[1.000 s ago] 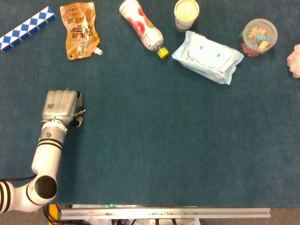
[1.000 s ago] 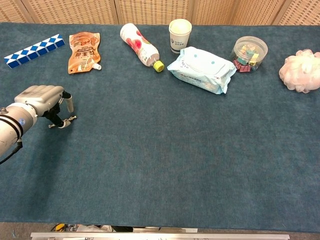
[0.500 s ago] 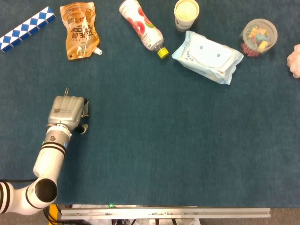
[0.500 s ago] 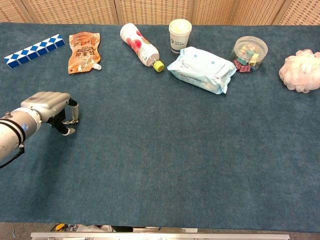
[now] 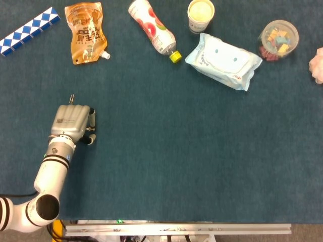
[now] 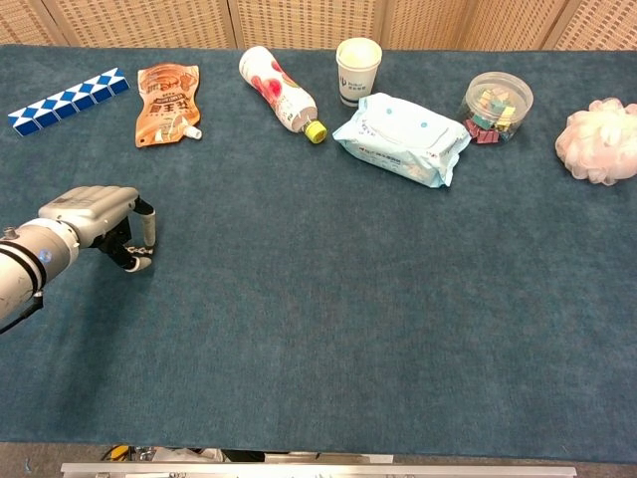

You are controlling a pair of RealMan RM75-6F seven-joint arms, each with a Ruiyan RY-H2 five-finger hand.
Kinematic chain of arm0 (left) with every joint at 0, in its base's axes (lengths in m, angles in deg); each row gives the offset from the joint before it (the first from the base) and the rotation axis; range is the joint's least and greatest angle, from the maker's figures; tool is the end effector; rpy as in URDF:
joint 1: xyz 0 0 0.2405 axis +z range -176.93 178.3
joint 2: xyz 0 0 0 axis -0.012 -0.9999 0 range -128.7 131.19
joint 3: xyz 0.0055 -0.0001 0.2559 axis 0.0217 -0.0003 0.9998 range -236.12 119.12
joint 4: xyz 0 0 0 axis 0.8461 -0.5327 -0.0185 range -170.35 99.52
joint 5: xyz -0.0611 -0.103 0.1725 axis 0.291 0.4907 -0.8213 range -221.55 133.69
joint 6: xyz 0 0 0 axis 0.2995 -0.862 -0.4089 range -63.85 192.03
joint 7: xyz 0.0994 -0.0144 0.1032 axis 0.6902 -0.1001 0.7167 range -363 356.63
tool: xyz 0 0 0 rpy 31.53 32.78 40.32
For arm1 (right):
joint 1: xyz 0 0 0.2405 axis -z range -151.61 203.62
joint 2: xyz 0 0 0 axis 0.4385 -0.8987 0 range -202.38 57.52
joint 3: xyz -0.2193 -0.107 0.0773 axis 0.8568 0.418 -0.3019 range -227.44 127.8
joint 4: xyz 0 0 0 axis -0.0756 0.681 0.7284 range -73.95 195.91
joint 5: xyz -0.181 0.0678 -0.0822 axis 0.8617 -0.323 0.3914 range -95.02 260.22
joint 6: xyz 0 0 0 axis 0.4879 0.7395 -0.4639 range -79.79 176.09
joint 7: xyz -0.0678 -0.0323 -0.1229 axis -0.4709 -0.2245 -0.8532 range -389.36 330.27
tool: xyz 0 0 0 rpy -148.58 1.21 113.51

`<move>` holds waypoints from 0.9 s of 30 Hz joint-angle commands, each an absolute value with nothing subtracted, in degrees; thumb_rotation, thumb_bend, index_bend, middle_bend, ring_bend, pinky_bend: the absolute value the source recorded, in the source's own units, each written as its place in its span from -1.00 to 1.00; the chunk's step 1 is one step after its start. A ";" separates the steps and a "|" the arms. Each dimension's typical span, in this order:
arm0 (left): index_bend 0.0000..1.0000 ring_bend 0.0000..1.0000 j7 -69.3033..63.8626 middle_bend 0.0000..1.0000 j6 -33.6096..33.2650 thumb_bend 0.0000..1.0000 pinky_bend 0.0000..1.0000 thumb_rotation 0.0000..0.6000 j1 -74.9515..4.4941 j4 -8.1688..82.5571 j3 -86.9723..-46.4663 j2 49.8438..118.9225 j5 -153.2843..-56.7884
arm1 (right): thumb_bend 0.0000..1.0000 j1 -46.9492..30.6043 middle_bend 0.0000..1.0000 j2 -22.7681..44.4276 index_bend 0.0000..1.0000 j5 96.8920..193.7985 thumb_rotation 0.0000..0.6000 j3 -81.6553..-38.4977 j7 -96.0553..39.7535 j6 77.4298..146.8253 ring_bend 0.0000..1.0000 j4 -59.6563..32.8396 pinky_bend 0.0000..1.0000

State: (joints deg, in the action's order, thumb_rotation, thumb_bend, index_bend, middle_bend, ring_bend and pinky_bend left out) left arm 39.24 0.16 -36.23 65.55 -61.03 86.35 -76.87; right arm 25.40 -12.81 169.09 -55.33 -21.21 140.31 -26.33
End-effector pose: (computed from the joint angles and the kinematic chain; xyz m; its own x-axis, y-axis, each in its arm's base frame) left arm -0.2170 0.2669 -0.0176 0.4492 0.5534 0.7014 0.8571 -0.0452 -0.5132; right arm -0.3307 -0.1661 0.2161 0.4141 0.1457 0.8985 -0.9098 0.0359 0.4135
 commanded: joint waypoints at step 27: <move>0.02 1.00 36.94 1.00 0.56 -0.39 1.00 1.00 -36.57 62.51 -60.07 87.83 -77.53 | -0.60 26.26 0.04 -13.28 -0.02 169.31 1.00 -55.51 -22.10 141.19 -0.12 -27.46 -0.10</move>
State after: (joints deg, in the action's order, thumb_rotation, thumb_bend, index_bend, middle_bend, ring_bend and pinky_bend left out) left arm 36.94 0.56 -36.57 62.52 -60.08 87.83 -77.51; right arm 26.26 -13.28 169.31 -55.51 -22.10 141.19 -27.47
